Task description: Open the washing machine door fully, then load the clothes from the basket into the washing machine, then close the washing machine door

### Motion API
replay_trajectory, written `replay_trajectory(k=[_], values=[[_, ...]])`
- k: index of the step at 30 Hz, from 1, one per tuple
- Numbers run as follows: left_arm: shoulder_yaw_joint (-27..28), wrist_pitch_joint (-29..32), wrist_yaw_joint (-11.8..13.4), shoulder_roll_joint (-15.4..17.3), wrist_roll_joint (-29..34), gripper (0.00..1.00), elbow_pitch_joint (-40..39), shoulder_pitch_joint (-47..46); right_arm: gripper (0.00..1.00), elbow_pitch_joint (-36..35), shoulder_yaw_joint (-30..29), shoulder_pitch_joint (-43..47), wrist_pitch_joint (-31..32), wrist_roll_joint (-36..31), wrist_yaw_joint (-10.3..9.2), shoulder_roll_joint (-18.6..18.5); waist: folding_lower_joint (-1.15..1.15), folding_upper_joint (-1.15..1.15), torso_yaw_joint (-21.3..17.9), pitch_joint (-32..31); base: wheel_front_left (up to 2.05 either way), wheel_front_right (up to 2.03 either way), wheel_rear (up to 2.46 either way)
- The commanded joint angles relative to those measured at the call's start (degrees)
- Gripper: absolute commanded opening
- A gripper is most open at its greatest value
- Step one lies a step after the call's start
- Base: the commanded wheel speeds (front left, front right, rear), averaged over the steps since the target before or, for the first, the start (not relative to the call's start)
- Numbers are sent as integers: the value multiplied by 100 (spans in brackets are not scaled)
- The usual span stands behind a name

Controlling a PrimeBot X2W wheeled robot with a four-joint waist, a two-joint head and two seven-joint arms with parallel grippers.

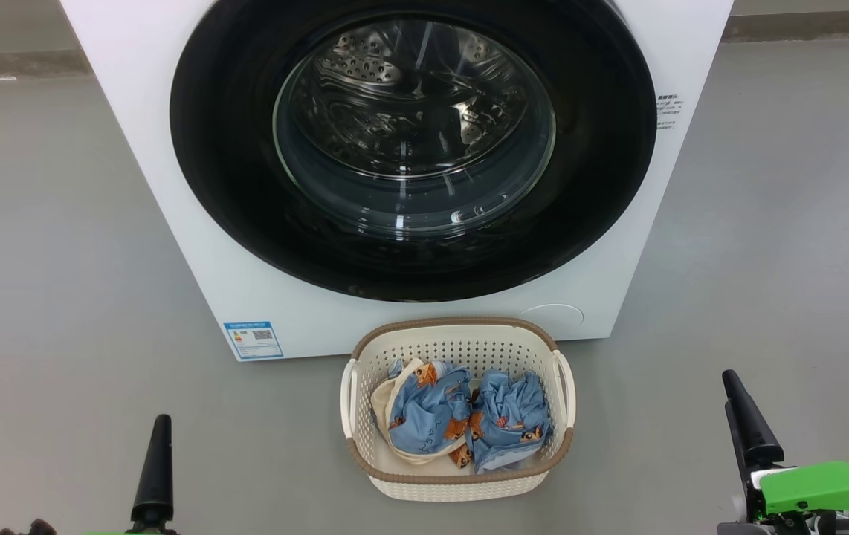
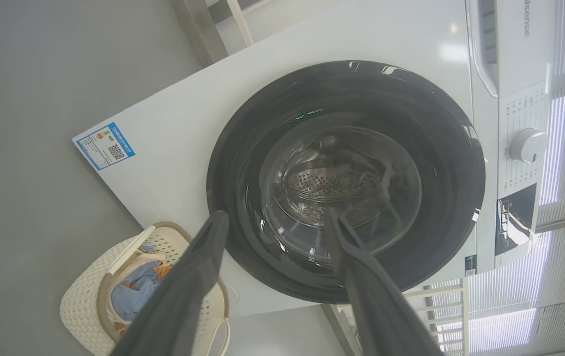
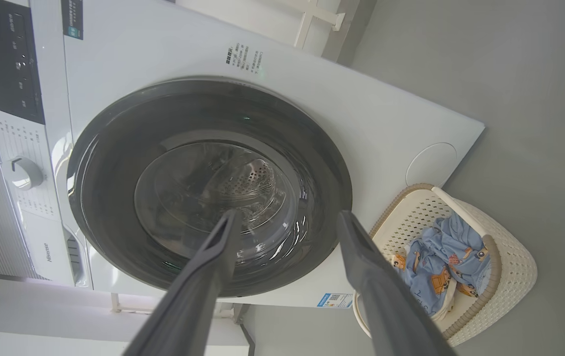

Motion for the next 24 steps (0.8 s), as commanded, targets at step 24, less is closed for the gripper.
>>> replay_trajectory(k=[24], values=[[-26, -352, -75, 169, 2000, 100, -281, -262, 100, -413, 147, -323, -297, -2055, 16, -215, -1, 0, 36, 13, 0, 0, 0]])
